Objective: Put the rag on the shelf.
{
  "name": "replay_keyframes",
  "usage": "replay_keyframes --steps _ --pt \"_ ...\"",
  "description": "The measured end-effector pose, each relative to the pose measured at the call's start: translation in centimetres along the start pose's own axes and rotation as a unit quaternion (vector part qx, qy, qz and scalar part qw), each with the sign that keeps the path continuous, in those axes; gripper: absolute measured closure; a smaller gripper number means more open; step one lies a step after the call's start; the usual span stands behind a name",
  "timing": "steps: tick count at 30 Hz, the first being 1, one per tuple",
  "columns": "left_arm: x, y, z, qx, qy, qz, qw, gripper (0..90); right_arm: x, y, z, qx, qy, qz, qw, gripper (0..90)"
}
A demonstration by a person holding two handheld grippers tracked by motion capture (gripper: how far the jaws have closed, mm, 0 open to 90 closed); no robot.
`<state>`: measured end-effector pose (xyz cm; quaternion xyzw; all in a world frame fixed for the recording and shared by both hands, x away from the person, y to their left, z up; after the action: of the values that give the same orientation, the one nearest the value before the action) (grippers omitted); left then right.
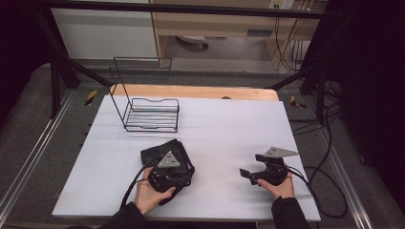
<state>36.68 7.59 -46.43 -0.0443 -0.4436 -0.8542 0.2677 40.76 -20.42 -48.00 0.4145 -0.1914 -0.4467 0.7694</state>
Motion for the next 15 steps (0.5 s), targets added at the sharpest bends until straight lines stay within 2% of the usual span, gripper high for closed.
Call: replay_keyframes --steps 1,3,4,6,7,8,9,10,11,15 --pt "-0.1 -0.2 0.6 0.005 0.007 0.001 1.0 61.8 -0.2 0.3 0.0 0.005 -0.001 0.003 1.0 5.1" --pt "-0.4 -0.3 1.8 0.013 0.024 0.001 0.9996 50.0 -0.6 0.6 -0.1 0.008 0.0 0.006 1.0 5.9" --pt "-0.7 -0.5 2.4 0.014 0.038 -0.003 0.9992 49.1 -0.9 0.8 -0.2 0.011 0.003 0.006 0.9999 6.8" --pt "-1.3 -1.1 3.7 0.015 0.058 0.004 0.9982 44.2 -1.5 1.3 -0.5 0.012 0.005 0.006 0.9999 7.3" --pt "-1.3 -1.1 3.7 0.015 0.058 0.004 0.9982 43.4 -1.5 1.3 -0.5 0.012 0.005 0.006 0.9999 7.3" --pt "-1.6 -1.5 4.4 0.015 0.066 0.011 0.9976 43.4 -1.8 1.6 -0.7 0.014 0.006 0.009 0.9999 7.7" --pt "-2.5 -2.6 5.5 0.011 0.088 0.024 0.9958 40.9 -2.6 2.2 -1.3 0.013 0.008 0.012 0.9998 8.5" --pt "-2.5 -2.6 5.5 0.011 0.088 0.024 0.9958 40.4 -3.1 2.5 -1.6 0.013 0.011 0.016 0.9997 9.2" --pt "-3.3 -3.8 6.2 0.002 0.104 0.04 0.9938 39.8 -3.6 2.9 -2.0 0.012 0.014 0.02 0.9996 9.6" --pt "-3.8 -6.0 6.8 -0.009 0.108 0.073 0.9914 39.1 -5.9 4.5 -3.8 0.007 0.024 0.032 0.9992 12.1"
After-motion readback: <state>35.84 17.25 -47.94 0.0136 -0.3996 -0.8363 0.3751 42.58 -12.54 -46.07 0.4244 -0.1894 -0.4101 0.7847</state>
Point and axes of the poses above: each handheld gripper's, and its own axes: z roughly backward along the jaws, y roughly out of its top, x roughly to its right, the point moved 7 cm from there along -z, roughly forward along the jaws, and after that the axes turned 12 degrees about -y, right-handed, at the moved point
